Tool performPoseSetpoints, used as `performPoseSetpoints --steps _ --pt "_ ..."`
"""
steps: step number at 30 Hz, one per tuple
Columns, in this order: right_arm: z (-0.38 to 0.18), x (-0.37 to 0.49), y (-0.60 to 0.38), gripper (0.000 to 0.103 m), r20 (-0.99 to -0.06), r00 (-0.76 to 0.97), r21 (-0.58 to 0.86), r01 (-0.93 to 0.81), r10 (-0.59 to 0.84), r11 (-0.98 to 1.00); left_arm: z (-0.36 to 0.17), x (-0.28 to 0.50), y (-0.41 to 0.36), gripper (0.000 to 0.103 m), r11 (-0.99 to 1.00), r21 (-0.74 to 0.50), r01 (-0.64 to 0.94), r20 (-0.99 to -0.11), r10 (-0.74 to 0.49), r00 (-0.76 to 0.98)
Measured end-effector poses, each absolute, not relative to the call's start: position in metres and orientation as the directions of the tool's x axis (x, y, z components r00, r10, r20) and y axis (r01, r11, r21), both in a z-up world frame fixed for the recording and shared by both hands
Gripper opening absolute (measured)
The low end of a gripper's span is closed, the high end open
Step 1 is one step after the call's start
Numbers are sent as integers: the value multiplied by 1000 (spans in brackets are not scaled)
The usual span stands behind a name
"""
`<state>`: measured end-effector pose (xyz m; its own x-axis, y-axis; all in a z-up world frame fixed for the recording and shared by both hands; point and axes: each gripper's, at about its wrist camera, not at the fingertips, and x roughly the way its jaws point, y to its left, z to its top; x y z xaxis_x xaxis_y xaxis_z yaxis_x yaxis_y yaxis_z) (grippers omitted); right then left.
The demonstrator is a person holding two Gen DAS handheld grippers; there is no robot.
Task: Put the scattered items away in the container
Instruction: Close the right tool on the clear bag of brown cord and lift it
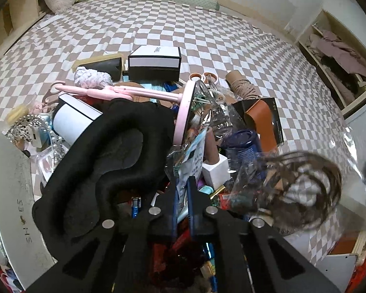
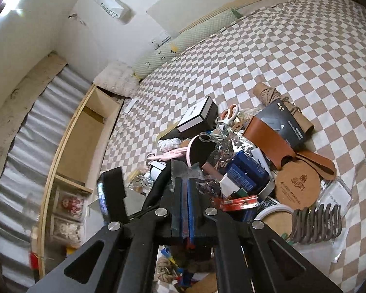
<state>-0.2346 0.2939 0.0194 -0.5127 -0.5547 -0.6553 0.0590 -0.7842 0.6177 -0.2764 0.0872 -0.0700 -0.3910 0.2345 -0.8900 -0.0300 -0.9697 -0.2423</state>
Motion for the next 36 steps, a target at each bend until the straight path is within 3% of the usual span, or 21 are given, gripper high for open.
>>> performPoseSetpoints --steps 11,12,13,15,28,33,36 --pt "-1 -239 301 6 -692 -510 602 -15 -511 -799 -69 -273 86 7 -970 -241 -23 -889 230 -396" --pt "-4 -240 303 16 -687 -510 611 -19 -518 -792 -69 -273 87 7 -970 -242 -24 -888 231 -397" --pt "-7 -241 306 44 -685 -506 620 -27 -524 -784 -69 -273 88 7 -970 -241 -24 -888 230 -398" --pt "-12 -242 310 82 -682 -512 628 -44 -522 -777 -69 -274 90 7 -970 -242 -24 -887 231 -401" --pt "-24 -255 291 82 -693 -488 615 -19 -530 -788 -85 -287 91 8 -957 -290 7 -879 264 -397" --pt "-27 -257 285 82 -752 -473 509 26 -459 -861 -96 -291 93 27 -945 -325 19 -887 298 -352" --pt "-25 -252 278 82 -788 -471 384 128 -397 -914 -100 -290 99 27 -953 -302 11 -897 280 -342"
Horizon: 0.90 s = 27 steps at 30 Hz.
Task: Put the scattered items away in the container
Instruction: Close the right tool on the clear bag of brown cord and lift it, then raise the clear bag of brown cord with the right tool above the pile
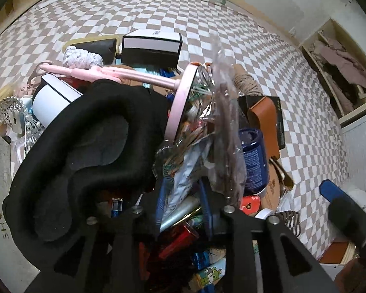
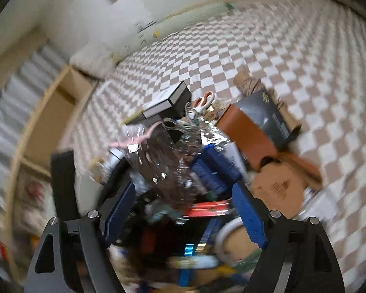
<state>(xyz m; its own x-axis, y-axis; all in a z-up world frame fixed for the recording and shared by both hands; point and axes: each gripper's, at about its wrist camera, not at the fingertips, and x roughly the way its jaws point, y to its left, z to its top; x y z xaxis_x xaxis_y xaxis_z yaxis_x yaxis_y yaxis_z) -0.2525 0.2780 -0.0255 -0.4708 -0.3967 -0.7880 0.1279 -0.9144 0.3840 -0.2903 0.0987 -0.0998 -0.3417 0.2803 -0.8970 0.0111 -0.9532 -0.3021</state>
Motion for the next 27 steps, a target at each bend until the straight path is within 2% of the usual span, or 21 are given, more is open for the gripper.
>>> performPoseSetpoints --steps 4,10,13,17,24,27 --pt "-34 -240 255 82 -841 -444 194 283 -308 -939 -106 -291 104 27 -961 -275 13 -910 256 -326" --pt "-42 -221 228 81 -852 -439 75 439 -287 -895 -116 -296 93 27 -899 -424 108 -875 376 -305" --pt "-45 -217 224 81 -846 -465 24 456 -261 -889 -117 -298 85 23 -855 -496 152 -845 434 -312" --pt "-47 -219 221 81 -833 -501 -13 441 -234 -898 -113 -297 83 19 -839 -522 156 -831 458 -317" --pt "-53 -224 203 81 -822 -525 -38 434 -219 -900 -106 -295 80 18 -811 -566 149 -802 501 -324" --pt "-60 -225 189 81 -826 -534 -97 447 -178 -889 -103 -295 81 18 -809 -571 138 -798 508 -325"
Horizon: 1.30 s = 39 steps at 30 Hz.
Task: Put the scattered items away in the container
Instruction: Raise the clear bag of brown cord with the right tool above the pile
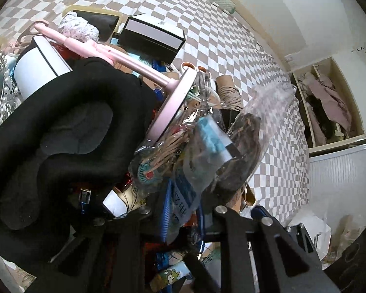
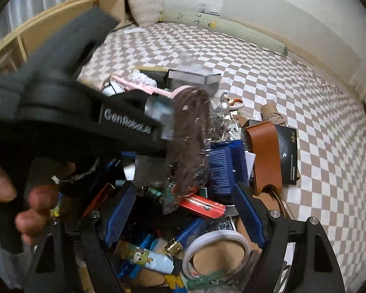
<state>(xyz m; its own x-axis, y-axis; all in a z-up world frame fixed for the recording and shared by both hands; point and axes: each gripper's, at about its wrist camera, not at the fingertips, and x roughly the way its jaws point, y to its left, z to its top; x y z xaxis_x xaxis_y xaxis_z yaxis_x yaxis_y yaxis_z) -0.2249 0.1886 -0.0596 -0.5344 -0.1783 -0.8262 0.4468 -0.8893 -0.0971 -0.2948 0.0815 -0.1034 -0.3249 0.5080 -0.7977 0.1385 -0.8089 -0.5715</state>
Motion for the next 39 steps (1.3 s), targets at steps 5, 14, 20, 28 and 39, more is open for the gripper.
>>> performPoseSetpoints --steps 5,14,20,28,39 --pt "-64 -237 186 44 -838 -534 -129 397 -115 -909 -104 -295 82 18 -815 -563 136 -803 501 -324" --pt "-62 -250 206 43 -848 -517 -69 323 -115 -944 -113 -299 81 18 -837 -529 137 -827 472 -307" --pt "-64 -258 201 43 -832 -548 -98 305 -91 -947 -116 -301 82 18 -841 -523 140 -828 463 -316" --pt "-73 -273 198 43 -841 -535 -90 287 -82 -954 -126 -310 77 18 -815 -552 176 -816 486 -312" --pt "-75 -281 203 16 -877 -469 -14 245 -106 -970 -120 -306 80 14 -846 -510 159 -839 448 -308"
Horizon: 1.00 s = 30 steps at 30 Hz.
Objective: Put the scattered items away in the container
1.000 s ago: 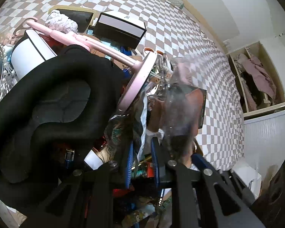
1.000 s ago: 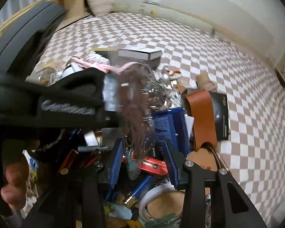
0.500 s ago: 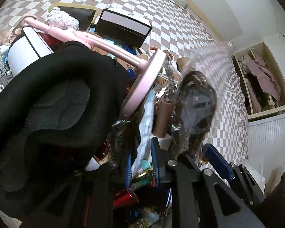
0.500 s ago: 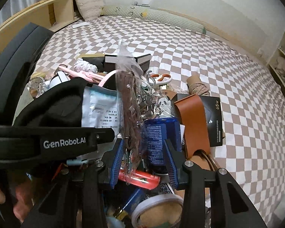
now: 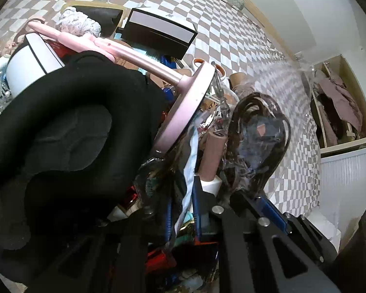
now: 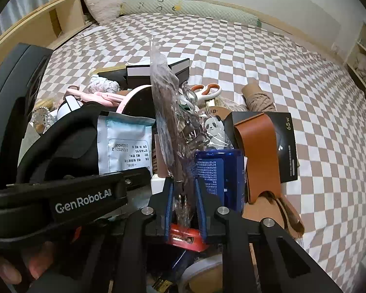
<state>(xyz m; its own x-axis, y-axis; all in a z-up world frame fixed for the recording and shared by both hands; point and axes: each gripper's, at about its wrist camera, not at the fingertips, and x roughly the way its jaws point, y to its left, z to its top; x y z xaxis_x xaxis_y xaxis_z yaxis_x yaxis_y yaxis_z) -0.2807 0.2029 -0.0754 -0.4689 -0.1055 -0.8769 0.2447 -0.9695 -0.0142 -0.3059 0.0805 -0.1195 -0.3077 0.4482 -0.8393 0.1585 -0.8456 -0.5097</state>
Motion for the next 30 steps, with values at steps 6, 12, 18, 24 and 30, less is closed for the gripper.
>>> performPoseSetpoints --steps 6,12,18,24,30 --pt "-69 -275 207 16 -884 -455 -3 233 -106 -973 -110 -299 79 13 -875 -464 135 -857 405 -320" --pt "-59 -269 215 16 -883 -455 36 186 -119 -982 -99 -289 79 13 -898 -427 107 -863 370 -343" --pt "-49 -263 219 16 -881 -451 88 144 -145 -986 -88 -283 84 13 -924 -374 77 -872 322 -369" --pt "-41 -258 220 16 -875 -448 150 106 -182 -983 -73 -269 76 13 -941 -335 54 -870 287 -401" --pt "-34 -255 217 15 -865 -457 195 73 -206 -978 -60 -261 60 13 -948 -311 65 -866 255 -430"
